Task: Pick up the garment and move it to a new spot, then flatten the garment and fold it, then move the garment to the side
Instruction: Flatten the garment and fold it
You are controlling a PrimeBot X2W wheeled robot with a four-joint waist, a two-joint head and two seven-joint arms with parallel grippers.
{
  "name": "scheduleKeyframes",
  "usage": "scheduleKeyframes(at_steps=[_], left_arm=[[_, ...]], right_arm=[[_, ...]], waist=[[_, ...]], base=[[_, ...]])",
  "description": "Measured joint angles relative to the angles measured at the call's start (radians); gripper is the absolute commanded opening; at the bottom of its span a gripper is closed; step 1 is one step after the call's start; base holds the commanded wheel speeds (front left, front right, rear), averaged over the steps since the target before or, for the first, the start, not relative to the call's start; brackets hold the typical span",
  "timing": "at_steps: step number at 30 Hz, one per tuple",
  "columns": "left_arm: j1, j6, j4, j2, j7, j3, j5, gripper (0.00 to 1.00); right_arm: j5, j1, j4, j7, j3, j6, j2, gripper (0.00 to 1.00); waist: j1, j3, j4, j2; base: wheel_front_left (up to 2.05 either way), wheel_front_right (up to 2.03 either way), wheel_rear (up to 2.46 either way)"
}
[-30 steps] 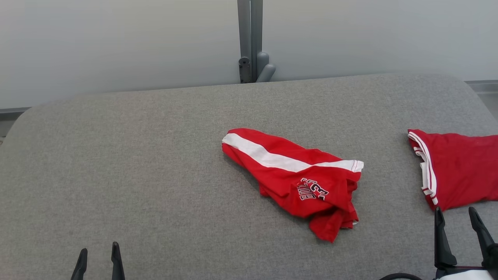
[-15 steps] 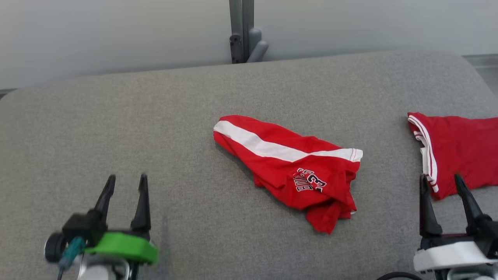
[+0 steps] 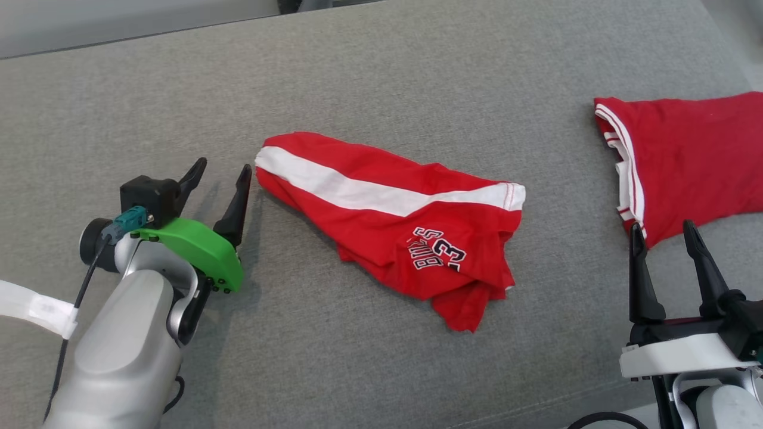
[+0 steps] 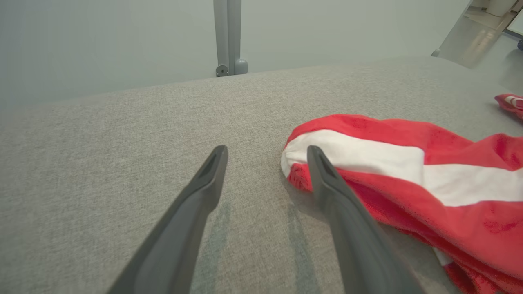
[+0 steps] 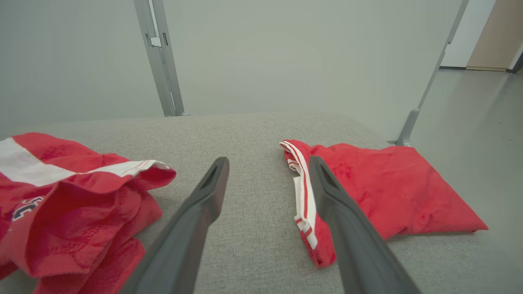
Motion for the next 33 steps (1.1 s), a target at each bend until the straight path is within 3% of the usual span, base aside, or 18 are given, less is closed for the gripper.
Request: scheduleKeyframes(at_steps=[3,12,21,28,33], left_arm=[[-0.030,0.000,0.053,0.037,-0.007,-0.057,-0.049,1.00],[-0.091,0.000,0.135,0.071,-0.009,-0.192,-0.180,1.00],[-0.148,0.000,0.158,0.087,0.004,-0.267,-0.325,1.00],[-0.159,0.000,0.079,0.156,0.087,-0.331,-0.464,1.00],[-0.188,0.000,0.060,0.174,0.105,-0.341,-0.558,1.00]], right_arm=[[0.011,0.000,0.007,0.000,-0.005,0.000,0.000,1.00],[0.026,-0.006,0.013,0.000,0.008,0.000,0.000,1.00],[0.028,-0.009,0.022,0.000,0.006,0.000,0.000,1.00],[0.027,-0.009,0.022,0.000,0.001,0.000,0.000,1.00],[0.030,-0.011,0.022,0.000,0.009,0.000,0.000,1.00]], waist=[[0.0000,0.022,-0.042,0.0000],[-0.0001,0.067,-0.121,0.0000],[-0.0001,0.070,-0.132,0.0000],[-0.0002,0.067,-0.139,0.0000],[-0.0002,0.087,-0.145,0.0000]], base=[[0.00,0.00,0.00],[0.00,0.00,0.00],[0.00,0.00,0.00],[0.00,0.00,0.00],[0.00,0.00,0.00]])
